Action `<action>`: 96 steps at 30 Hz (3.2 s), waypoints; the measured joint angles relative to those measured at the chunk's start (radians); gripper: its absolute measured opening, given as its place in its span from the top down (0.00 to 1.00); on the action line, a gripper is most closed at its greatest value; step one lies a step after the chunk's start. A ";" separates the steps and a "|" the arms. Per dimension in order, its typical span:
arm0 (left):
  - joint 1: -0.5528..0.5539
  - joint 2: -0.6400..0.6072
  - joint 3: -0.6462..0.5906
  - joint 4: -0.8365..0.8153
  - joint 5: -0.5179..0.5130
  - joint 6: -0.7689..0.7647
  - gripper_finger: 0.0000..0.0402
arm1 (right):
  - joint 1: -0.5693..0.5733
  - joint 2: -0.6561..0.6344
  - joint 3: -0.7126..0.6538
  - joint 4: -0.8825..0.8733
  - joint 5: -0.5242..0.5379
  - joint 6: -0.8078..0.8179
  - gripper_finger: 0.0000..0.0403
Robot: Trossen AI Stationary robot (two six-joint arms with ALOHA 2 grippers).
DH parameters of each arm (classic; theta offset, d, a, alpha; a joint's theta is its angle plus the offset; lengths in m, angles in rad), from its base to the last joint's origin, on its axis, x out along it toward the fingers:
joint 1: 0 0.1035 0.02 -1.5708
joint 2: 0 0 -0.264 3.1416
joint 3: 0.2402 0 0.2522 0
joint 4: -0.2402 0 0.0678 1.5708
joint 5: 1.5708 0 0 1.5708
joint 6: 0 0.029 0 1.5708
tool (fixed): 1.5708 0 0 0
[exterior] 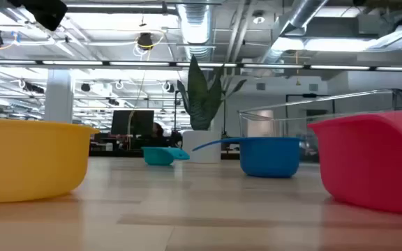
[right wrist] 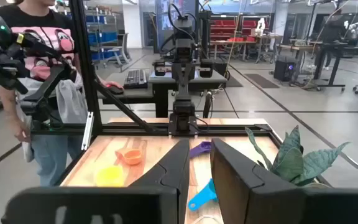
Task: Nest measuring cups in basket
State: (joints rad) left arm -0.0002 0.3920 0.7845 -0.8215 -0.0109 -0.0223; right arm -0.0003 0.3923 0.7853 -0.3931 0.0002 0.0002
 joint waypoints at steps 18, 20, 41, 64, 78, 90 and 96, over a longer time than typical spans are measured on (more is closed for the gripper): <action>0.000 0.000 0.000 0.000 0.000 0.000 1.00 | 0.000 0.000 0.000 0.000 0.000 0.000 0.77; 0.000 0.000 0.000 0.000 0.000 0.000 1.00 | 0.000 0.000 0.000 0.000 0.000 0.000 0.77; 0.000 0.000 0.000 0.000 -0.005 0.014 1.00 | 0.000 0.000 0.000 0.000 0.000 0.000 0.77; 0.000 0.002 0.000 0.009 -0.040 -0.121 1.00 | 0.000 0.000 0.000 0.000 0.000 0.000 0.77; 0.000 0.013 0.000 0.273 -0.106 -0.463 1.00 | 0.000 0.000 0.000 0.019 0.000 0.000 0.77; 0.000 0.020 0.000 0.499 -0.169 -0.483 1.00 | 0.000 -0.001 0.000 0.051 -0.001 0.200 0.77; 0.000 0.020 -0.001 0.496 -0.178 -0.453 1.00 | 0.000 0.017 0.000 0.052 -0.001 0.211 0.77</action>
State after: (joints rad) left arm -0.0006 0.4122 0.7837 -0.3255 -0.1887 -0.4756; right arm -0.0002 0.4095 0.7853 -0.3411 -0.0006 0.2112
